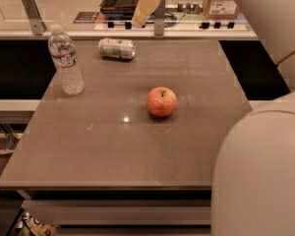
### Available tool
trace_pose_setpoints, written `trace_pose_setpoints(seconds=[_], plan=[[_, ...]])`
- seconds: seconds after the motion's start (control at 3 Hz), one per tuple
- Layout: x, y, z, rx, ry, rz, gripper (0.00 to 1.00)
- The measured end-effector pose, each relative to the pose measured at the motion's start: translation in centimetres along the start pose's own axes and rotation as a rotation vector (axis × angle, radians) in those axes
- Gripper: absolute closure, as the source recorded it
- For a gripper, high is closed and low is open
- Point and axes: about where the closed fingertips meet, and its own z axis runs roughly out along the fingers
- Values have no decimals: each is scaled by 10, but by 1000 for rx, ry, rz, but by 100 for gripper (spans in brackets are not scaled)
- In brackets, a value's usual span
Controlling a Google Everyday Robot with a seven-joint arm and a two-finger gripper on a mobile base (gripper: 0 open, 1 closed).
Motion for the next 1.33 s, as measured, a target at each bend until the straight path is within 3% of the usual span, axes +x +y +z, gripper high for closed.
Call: trace_pose_setpoints(seconds=[0.67,1.33], plan=[[-31,10,47,-72,80,-54,0],[-43,27,85,-147,100,-72,0]])
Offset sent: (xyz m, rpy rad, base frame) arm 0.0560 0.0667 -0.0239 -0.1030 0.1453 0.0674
